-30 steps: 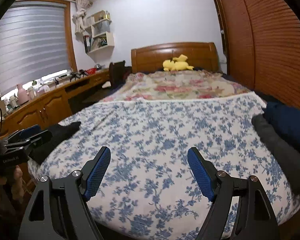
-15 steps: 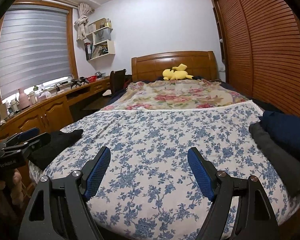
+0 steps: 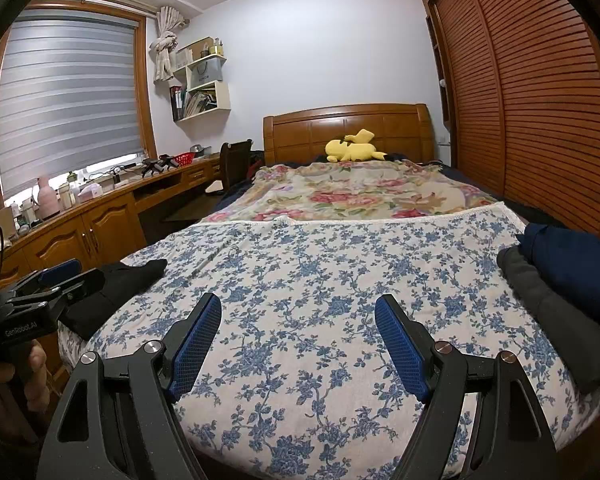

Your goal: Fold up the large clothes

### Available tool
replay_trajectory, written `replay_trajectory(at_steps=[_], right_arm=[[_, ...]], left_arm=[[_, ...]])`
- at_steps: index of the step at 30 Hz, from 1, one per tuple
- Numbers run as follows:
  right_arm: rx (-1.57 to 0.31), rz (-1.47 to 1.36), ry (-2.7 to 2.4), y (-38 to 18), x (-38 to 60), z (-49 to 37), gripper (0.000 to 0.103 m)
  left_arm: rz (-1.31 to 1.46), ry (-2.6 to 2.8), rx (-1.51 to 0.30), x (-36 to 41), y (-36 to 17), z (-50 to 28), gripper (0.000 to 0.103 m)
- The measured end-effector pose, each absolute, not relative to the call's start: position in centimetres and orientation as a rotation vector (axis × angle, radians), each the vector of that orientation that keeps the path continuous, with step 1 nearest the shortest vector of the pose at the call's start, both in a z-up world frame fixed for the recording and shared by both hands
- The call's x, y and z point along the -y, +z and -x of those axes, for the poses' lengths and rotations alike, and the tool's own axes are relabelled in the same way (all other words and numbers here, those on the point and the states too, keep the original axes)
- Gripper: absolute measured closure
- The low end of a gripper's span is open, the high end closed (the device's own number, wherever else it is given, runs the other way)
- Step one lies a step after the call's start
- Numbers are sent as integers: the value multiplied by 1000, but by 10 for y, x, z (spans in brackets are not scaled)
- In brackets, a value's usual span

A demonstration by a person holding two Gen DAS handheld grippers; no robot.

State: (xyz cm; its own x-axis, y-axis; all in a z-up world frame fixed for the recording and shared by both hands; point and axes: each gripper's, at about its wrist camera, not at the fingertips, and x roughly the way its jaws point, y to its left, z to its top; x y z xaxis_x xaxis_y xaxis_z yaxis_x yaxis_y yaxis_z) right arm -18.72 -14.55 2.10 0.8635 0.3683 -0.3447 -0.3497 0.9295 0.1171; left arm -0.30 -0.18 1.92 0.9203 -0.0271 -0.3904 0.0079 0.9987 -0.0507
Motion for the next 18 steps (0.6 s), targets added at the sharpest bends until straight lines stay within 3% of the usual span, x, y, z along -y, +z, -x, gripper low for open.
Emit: replay_trajectory(at_steps=[18], right_arm=[[-364, -54, 380, 21, 144, 185, 22]], left_arm=[[47, -19, -390, 7, 23, 7, 12]])
